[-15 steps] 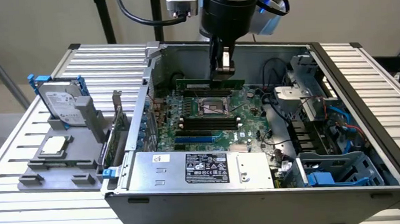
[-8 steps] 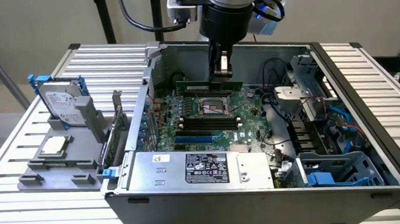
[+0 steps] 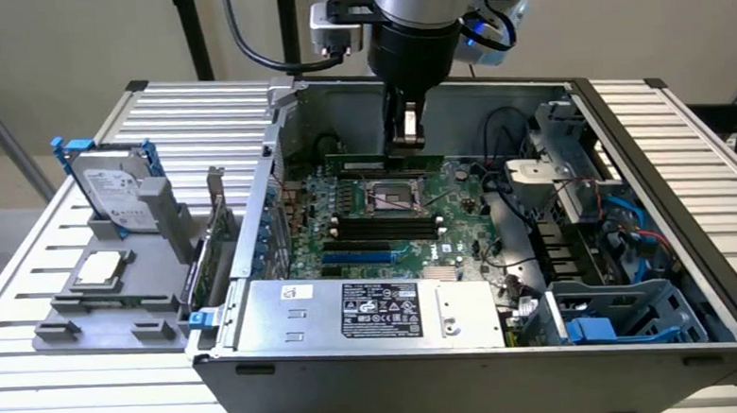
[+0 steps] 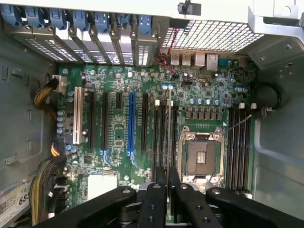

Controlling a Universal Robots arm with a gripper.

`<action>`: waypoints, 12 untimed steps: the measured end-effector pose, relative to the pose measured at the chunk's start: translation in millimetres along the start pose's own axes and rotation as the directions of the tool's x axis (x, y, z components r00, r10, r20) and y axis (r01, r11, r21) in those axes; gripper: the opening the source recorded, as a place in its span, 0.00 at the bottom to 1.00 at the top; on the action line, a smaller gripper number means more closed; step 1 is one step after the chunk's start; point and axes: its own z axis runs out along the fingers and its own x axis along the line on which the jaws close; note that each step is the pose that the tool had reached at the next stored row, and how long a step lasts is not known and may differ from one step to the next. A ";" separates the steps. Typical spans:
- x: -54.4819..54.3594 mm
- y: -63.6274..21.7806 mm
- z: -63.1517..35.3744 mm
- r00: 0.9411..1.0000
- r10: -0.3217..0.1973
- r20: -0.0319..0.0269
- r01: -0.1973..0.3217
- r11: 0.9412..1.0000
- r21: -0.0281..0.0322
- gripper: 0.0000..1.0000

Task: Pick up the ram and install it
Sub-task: 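Insert the ram into the slot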

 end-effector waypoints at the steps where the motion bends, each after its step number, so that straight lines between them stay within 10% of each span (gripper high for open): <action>1: 0.1 -0.3 1.8 1.000 0.000 0.000 0.000 1.000 0.000 0.14; 12: 0.4 -11.2 21.2 1.000 0.000 -0.003 0.000 1.000 0.000 0.14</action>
